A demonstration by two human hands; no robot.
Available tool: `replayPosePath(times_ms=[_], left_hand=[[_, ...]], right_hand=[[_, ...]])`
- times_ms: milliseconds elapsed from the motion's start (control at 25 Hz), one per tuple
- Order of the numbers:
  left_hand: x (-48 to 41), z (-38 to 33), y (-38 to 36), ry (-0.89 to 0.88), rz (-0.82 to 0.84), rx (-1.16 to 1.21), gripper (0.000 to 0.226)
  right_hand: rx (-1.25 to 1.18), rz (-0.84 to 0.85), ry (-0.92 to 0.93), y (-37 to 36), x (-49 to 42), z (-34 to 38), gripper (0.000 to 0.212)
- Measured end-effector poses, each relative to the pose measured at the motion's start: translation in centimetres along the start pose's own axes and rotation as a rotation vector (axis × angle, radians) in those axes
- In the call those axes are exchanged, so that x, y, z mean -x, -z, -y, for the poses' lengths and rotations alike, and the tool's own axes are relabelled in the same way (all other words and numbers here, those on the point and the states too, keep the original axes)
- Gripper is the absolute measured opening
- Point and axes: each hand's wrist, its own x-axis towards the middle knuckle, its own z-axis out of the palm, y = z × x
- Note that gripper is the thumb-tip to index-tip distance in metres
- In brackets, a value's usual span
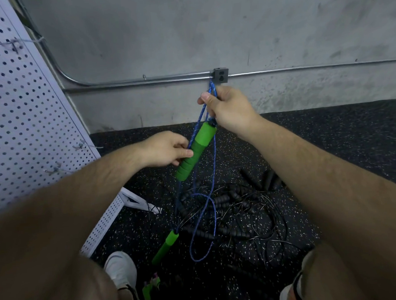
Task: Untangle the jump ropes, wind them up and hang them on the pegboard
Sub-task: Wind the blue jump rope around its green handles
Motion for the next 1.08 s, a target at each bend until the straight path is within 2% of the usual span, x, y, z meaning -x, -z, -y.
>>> replayPosePath(times_ms=[120,240,360,480,560,640,760,960,1080], left_hand=[[-0.4,0.2,1.0,-0.013,-0.022,-0.085,0.016],[-0.7,0.1,1.2,0.013,-0.026,-0.043,0.01],[-0.6,0.0,0.9,0.023,0.055,0.054,0.01],[-0.4,0.6,0.2,0.029,0.149,-0.043,0.009],[-0.3,0.8,0.1,0.025,0.144,-0.024,0.007],[-0.4,0.9,-0.1,0.025,0.159,0.014,0.015],[-0.5,1.7,-1.5,0.042,0.208,-0.079,0.02],[-1.3,2.6,-4.0,0.061,0.078,-0.111,0.003],[-1.4,3.0,-3.8,0.069,0.02,-0.072,0.009]], right_hand=[[-0.041,0.001,-0.03,0.7,0.1,-0.1,0.026],[-0.029,-0.006,-0.031,0.8,0.3,-0.2,0.026],[-0.019,-0.009,-0.023,0.6,0.3,-0.1,0.027],[-0.011,-0.013,-0.026,0.6,0.1,-0.2,0.028],[-0.031,-0.009,-0.032,0.7,0.1,-0.2,0.027],[-0.059,-0.01,-0.032,0.9,0.1,-0.2,0.027],[-0.072,-0.008,-0.035,1.1,0.2,0.1,0.028],[-0.095,0.007,-0.028,1.3,0.5,0.1,0.027],[-0.081,0.002,-0.034,1.8,0.5,-0.3,0.026]])
